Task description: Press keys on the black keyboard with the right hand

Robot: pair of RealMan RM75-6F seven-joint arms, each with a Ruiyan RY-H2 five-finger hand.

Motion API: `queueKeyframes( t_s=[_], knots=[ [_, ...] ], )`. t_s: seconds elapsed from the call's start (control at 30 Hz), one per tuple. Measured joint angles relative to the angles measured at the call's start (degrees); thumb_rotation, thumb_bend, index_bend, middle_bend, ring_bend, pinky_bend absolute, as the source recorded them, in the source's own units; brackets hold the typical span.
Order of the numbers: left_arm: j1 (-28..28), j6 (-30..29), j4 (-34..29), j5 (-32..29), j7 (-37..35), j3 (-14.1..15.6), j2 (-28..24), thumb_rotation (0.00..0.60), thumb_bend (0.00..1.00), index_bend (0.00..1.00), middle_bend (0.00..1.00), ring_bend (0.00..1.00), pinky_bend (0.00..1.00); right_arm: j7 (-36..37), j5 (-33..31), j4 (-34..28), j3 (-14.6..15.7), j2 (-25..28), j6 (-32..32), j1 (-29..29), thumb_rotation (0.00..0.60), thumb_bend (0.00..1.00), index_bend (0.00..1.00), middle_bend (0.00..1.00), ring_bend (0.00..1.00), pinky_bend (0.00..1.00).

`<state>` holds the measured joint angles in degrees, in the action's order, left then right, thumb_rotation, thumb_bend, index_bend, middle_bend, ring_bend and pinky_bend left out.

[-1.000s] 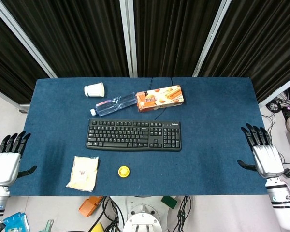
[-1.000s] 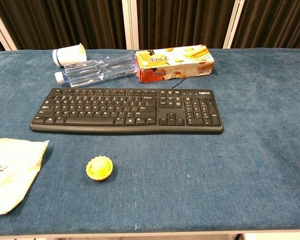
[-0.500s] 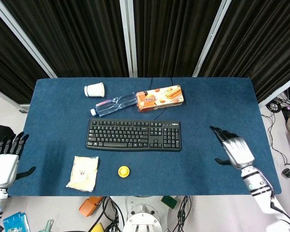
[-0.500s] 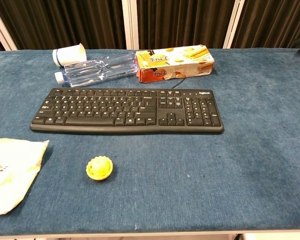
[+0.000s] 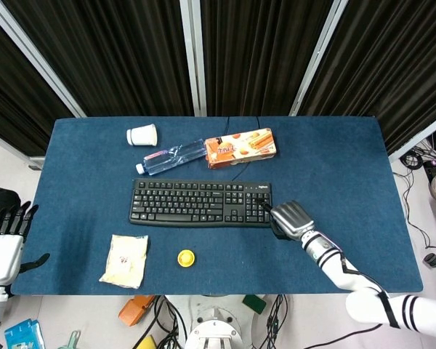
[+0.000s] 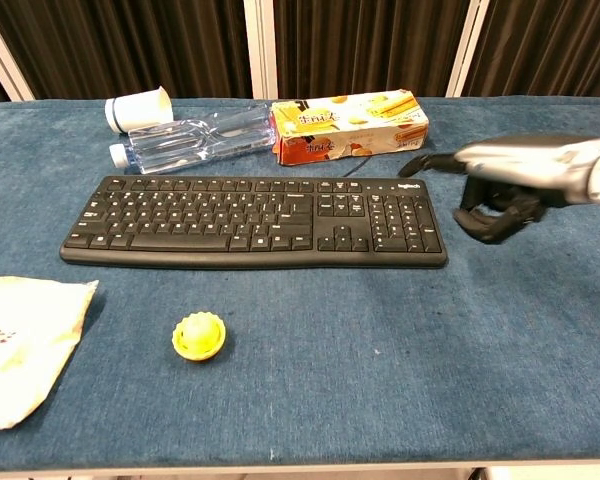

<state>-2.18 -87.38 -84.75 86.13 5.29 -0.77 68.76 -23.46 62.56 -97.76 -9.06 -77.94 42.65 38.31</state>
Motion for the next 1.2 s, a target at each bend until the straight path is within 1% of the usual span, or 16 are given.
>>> queueKeyframes(
  t_s=[0.2,0.6,0.9,1.07,1.13,1.2],
  knots=[
    [0.20,0.10,1.10,-0.39,-1.01,-0.11,0.49,0.600,0.04,0.02,0.00,0.00,0.00,-2.82,-5.58,2.22,1.03,-3.44,-0.87,3.35,0.557,0.92,0.21,0.94,1.00,1.00],
    [0.07,0.63,2.47,-0.42,-1.98,-0.19,1.18,0.600,0.04,0.02,0.00,0.00,0.00,-5.01,-11.36,3.22,3.42,-4.43,1.66,5.93,0.556,0.92,0.21,0.94,1.00,1.00],
    [0.10,0.91,3.03,-0.68,-2.21,-0.24,1.55,0.600,0.04,0.02,0.00,0.00,0.00,-5.79,-14.51,4.13,4.96,-4.93,1.48,7.88,0.556,0.92,0.21,0.94,1.00,1.00],
    [0.08,0.91,3.23,-0.57,-2.25,-0.24,1.66,0.600,0.04,0.02,0.00,0.00,0.00,-5.70,-14.64,3.54,5.28,-4.59,2.69,8.25,0.555,0.92,0.21,0.94,1.00,1.00],
    [0.07,0.80,3.21,-0.54,-2.29,-0.32,1.64,0.600,0.04,0.02,0.00,0.00,0.00,-5.20,-13.54,2.68,5.08,-4.00,4.23,7.88,0.554,0.92,0.20,0.94,1.00,1.00],
    [0.02,0.70,3.16,-0.44,-2.32,-0.40,1.60,0.600,0.04,0.02,0.00,0.00,0.00,-4.62,-11.91,1.38,4.88,-2.93,6.41,7.19,0.554,0.91,0.17,0.94,1.00,1.00]
  ],
)
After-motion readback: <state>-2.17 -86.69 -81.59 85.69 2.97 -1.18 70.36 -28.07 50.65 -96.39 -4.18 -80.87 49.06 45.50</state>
